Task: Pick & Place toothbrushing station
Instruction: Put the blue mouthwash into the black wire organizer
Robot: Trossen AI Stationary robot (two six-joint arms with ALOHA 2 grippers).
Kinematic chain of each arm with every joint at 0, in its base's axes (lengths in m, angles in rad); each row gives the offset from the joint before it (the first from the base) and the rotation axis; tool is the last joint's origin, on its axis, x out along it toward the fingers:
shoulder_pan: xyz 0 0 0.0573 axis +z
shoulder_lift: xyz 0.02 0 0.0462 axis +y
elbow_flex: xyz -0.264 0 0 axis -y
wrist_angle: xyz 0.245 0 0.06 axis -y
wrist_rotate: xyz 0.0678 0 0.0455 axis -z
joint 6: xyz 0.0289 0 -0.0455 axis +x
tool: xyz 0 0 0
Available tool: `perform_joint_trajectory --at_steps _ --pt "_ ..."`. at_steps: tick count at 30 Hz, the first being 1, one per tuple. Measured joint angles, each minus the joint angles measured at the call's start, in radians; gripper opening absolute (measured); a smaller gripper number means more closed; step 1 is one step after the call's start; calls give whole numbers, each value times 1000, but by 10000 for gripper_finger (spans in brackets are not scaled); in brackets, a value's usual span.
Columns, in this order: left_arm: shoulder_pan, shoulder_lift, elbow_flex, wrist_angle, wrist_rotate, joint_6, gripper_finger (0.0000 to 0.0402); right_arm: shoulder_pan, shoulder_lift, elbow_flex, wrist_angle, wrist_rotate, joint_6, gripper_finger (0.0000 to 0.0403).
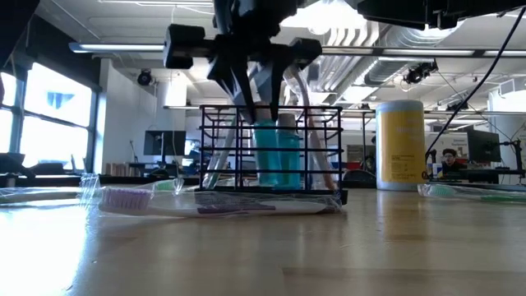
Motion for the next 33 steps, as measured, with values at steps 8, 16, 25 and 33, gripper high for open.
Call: perform_joint_trajectory --at_steps 8,16,25,33 --pt "0 12 1 3 -12 -22 101 0 0 0 -9 1 0 226" --pt "0 13 0 2 -11 -74 101 0 0 0 -17 1 2 226" --pt "0 13 -1 3 -16 -74 109 0 0 0 -17 1 2 226" --pt "0 13 -1 5 -19 -75 141 0 0 0 -18 1 1 226"
